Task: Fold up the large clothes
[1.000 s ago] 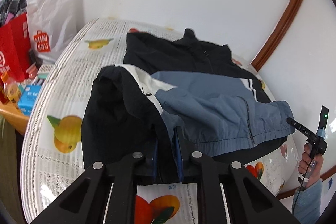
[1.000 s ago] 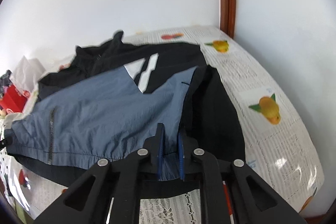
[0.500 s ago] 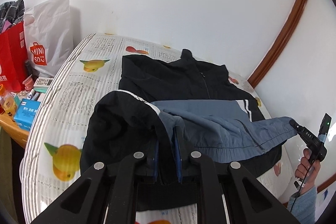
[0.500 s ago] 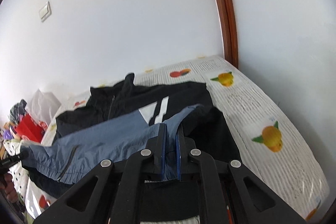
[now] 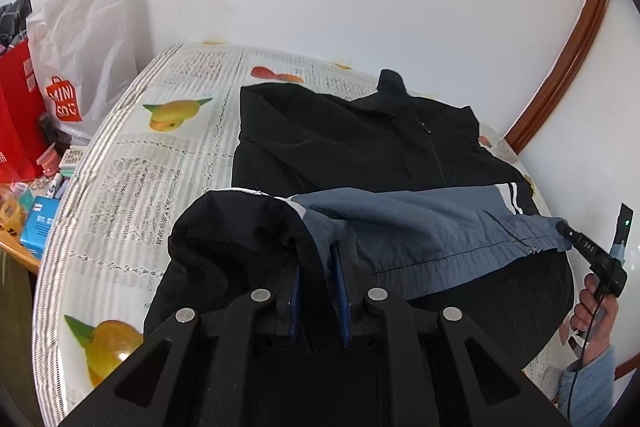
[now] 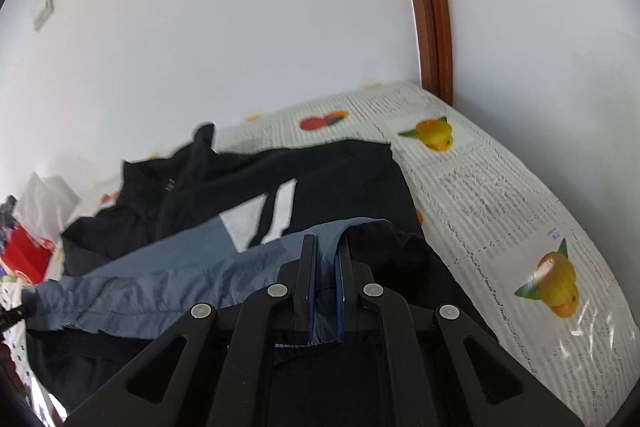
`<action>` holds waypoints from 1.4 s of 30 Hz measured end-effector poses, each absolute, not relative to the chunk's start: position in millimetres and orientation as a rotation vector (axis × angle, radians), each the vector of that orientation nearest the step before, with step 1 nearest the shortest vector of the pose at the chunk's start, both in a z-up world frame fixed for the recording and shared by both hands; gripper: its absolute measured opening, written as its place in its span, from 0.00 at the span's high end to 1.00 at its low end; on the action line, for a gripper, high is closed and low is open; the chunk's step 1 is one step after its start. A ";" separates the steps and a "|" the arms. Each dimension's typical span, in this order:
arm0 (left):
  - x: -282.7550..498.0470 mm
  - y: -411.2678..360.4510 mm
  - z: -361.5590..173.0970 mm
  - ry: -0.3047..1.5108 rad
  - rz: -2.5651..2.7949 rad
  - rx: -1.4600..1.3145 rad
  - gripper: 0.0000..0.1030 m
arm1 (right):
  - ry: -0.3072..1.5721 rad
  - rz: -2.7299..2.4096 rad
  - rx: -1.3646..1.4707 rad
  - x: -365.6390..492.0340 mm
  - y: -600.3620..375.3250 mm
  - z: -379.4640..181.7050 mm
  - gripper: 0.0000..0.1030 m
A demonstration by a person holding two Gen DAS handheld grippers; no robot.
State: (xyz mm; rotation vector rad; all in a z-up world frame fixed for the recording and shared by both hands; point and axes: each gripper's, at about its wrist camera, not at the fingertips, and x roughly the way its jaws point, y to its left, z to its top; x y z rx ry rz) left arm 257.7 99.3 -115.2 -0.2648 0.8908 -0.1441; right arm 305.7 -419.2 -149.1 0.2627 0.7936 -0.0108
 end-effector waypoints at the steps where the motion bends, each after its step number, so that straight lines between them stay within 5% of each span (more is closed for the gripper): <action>1: 259.6 99.8 -117.3 0.898 -0.145 -0.270 0.83 | 0.810 -0.019 0.250 307.6 -418.5 -153.1 0.92; 9: 250.2 98.0 -114.6 0.920 -0.173 -0.241 0.74 | 0.880 -0.084 0.061 292.6 -400.6 -148.9 0.70; 14: 229.6 94.3 -108.9 0.911 -0.188 -0.211 0.65 | 0.855 -0.039 0.058 268.0 -394.8 -127.6 0.66; 22: 193.9 80.2 -108.5 0.906 -0.265 -0.167 0.61 | 0.893 0.200 0.062 243.0 -352.9 -131.3 0.68; 29: 188.2 63.2 -118.6 0.927 -0.295 -0.145 0.61 | 0.994 0.216 -0.016 243.2 -316.6 -174.2 0.87; 42: 205.1 45.8 -134.6 0.990 -0.275 -0.094 0.61 | 1.010 0.174 -0.002 253.7 -316.3 -182.3 0.90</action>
